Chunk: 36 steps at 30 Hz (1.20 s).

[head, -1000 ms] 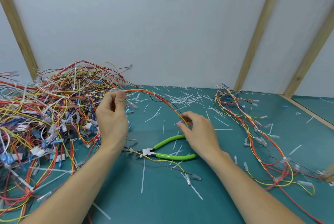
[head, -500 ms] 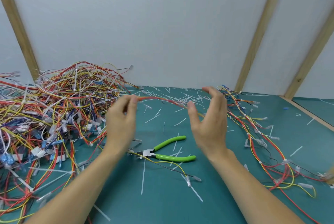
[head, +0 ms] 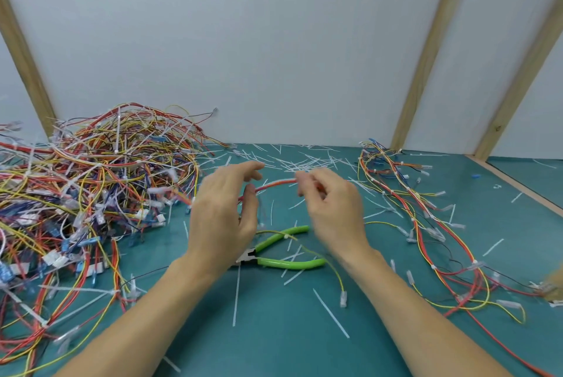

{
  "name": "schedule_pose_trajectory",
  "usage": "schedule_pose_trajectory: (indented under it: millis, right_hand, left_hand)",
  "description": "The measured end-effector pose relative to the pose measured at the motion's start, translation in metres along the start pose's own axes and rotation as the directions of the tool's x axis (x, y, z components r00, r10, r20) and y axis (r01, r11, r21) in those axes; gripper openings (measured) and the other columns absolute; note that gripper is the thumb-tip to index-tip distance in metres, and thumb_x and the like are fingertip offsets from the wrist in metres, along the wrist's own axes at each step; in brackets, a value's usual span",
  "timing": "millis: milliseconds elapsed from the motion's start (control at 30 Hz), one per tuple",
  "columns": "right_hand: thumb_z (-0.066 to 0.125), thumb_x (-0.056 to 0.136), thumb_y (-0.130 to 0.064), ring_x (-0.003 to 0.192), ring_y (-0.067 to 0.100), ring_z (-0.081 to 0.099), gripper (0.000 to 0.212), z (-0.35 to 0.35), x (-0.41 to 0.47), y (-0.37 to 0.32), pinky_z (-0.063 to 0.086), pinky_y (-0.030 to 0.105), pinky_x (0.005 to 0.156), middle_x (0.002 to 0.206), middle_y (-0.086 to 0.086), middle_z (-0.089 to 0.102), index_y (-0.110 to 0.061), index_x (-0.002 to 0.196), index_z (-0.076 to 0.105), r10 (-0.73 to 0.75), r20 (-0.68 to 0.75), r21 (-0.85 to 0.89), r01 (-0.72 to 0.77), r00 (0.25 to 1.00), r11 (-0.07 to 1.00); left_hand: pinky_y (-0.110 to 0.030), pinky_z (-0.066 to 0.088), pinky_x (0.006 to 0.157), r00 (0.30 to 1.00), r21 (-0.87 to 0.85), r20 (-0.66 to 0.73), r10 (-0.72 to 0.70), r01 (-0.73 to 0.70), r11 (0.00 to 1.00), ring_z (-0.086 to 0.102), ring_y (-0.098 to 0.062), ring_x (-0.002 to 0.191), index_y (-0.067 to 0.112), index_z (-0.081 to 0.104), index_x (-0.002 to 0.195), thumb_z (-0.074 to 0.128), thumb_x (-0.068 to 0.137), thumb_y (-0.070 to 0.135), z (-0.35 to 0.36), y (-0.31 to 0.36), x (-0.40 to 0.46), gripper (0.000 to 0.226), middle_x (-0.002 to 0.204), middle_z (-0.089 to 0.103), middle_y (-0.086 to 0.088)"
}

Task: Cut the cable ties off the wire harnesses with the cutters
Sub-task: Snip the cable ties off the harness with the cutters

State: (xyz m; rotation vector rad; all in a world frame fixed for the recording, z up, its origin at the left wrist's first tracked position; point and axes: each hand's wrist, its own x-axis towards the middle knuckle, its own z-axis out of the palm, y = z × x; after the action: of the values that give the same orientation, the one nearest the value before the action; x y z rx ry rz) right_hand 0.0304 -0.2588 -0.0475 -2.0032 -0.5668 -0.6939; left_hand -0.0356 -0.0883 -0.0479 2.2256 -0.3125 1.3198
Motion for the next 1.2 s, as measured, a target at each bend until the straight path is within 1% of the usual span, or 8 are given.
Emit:
schedule_pose_trajectory:
  millis: [167,333,467,633,800,933,1067,1200]
  right_hand:
    - [0.045,0.109,-0.035,0.056,0.011,0.032,0.040,-0.010,0.011,0.019,0.029,0.032,0.057,0.054,-0.015,0.043,-0.025,0.073,0.057,0.411,-0.274,0.394,-0.289,0.869,0.873]
    - [0.039,0.111,-0.026,0.052,0.013,0.033,0.038,-0.007,0.016,0.024,0.026,0.033,0.051,0.061,-0.010,0.042,-0.018,0.080,0.058,0.583,-0.234,0.597,-0.359,0.778,0.718]
    - [0.036,0.112,-0.019,0.059,0.009,0.042,0.034,-0.005,0.010,0.012,0.034,0.030,0.056,0.072,-0.004,0.050,-0.017,0.087,0.059,0.475,-0.206,0.549,-0.301,0.855,0.780]
    - [0.033,0.113,-0.019,0.065,0.018,0.042,0.031,0.002,0.001,-0.006,0.035,0.030,0.056,0.074,-0.001,0.051,-0.021,0.091,0.056,0.413,-0.146,0.559,-0.269,0.899,0.784]
    - [0.033,0.110,-0.025,0.066,0.017,0.046,0.023,-0.008,0.005,-0.010,0.038,0.031,0.057,0.075,0.001,0.053,-0.023,0.098,0.052,0.329,-0.248,0.557,-0.144,0.911,0.818]
    - [0.034,0.110,-0.023,0.060,0.010,0.047,0.016,-0.007,-0.007,-0.021,0.040,0.037,0.054,0.075,-0.010,0.052,-0.022,0.107,0.049,-0.047,-0.255,0.303,0.126,0.966,0.945]
    - [0.038,0.109,-0.027,0.052,0.006,0.040,0.018,-0.003,-0.023,-0.038,0.035,0.030,0.048,0.069,-0.013,0.048,-0.020,0.108,0.054,-0.357,-0.106,0.192,0.371,0.928,0.909]
    - [0.049,0.093,-0.017,0.052,0.001,0.034,0.021,-0.007,-0.023,-0.041,0.029,0.025,0.050,0.063,-0.019,0.036,-0.010,0.077,0.061,-0.453,-0.047,0.161,0.454,0.890,0.876]
  left_hand:
    - [-0.037,0.041,0.101,0.988,0.080,0.025,-0.154,0.152,0.985,0.057,-0.021,0.114,0.013,0.056,0.132,0.050,0.095,0.023,-0.005,-0.012,0.003,0.038,0.122,0.064,0.001]
    - [-0.040,0.046,0.098,0.883,0.136,0.281,-0.376,0.351,0.926,0.060,-0.019,0.115,0.026,0.053,0.133,0.055,0.093,0.022,0.001,-0.025,-0.009,0.040,0.125,0.066,0.008]
    - [-0.037,0.051,0.076,0.908,0.113,0.171,-0.383,0.368,0.923,0.062,-0.011,0.080,0.028,0.067,0.097,0.057,0.095,0.032,0.004,-0.029,-0.008,0.011,0.088,0.068,0.013]
    - [-0.029,0.047,0.051,0.876,-0.268,0.118,-0.467,0.481,0.834,0.062,-0.018,0.047,0.021,0.058,0.071,0.050,0.100,0.038,0.005,-0.026,-0.006,0.035,0.055,0.065,-0.001]
    - [-0.020,0.047,0.047,0.697,-0.434,0.265,-0.666,0.703,0.564,0.065,-0.026,0.045,0.003,0.070,0.063,0.041,0.107,0.042,0.006,-0.027,0.002,0.066,0.059,0.071,-0.014]
    - [-0.017,0.034,0.034,0.534,-0.399,0.388,-0.751,0.832,0.385,0.048,-0.015,0.034,0.007,0.078,0.070,0.036,0.106,0.049,0.005,-0.033,0.009,0.069,0.068,0.074,-0.014]
    - [-0.014,0.019,0.035,0.310,-0.407,0.573,-0.759,0.911,0.064,0.036,-0.010,0.031,0.010,0.077,0.078,0.034,0.106,0.050,0.005,-0.039,0.008,0.065,0.071,0.074,-0.004]
    - [-0.014,0.021,0.034,0.324,-0.561,0.551,-0.769,0.826,-0.054,0.037,-0.005,0.035,0.018,0.066,0.085,0.042,0.106,0.030,0.002,-0.046,0.009,0.033,0.065,0.061,0.004]
